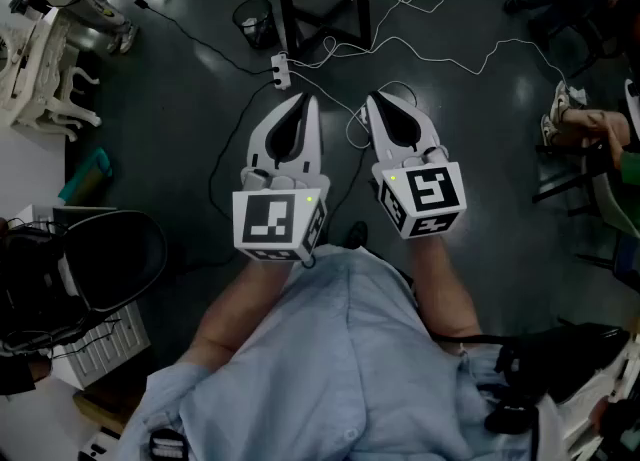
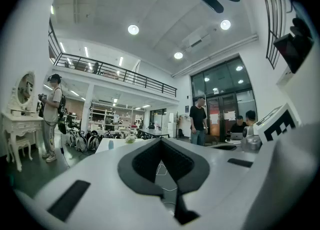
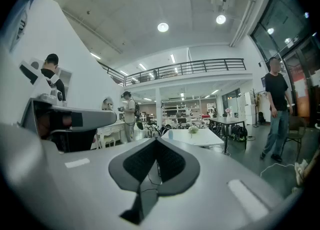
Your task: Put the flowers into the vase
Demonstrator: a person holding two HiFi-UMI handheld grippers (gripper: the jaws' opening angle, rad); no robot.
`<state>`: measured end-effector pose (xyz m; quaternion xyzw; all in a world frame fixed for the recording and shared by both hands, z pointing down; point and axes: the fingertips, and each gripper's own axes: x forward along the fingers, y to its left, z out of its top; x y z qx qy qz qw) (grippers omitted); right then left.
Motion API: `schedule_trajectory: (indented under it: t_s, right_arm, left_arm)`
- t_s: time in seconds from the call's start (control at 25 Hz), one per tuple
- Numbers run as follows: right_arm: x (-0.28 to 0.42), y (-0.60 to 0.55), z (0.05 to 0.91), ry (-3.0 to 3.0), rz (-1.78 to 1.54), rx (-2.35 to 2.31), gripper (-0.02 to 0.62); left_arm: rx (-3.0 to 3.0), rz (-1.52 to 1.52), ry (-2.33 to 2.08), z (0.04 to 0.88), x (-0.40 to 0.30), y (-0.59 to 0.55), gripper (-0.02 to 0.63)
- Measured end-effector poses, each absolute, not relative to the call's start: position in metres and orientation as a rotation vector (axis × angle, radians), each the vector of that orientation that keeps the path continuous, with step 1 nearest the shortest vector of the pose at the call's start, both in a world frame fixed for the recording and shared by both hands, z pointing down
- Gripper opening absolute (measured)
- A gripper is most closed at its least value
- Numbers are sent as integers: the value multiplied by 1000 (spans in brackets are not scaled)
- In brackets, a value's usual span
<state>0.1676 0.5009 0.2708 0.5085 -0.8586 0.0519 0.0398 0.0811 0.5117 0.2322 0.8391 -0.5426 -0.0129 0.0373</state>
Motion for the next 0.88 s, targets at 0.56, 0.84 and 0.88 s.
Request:
schedule_trajectory:
  t_s: [0.56,0.84,0.88]
  right_arm:
    - [197,491,285,-2670,188,1501,0]
    - [206,473,294,-2684,264,1519,2]
    - [207,467,295,-2683,278,1527,2]
  left_arm:
    - [2541,-19,-1711,241,111,507,5]
    - [2509,17,-1707,253,112,490,5]
    - [2508,19,-1704,254,111,485,5]
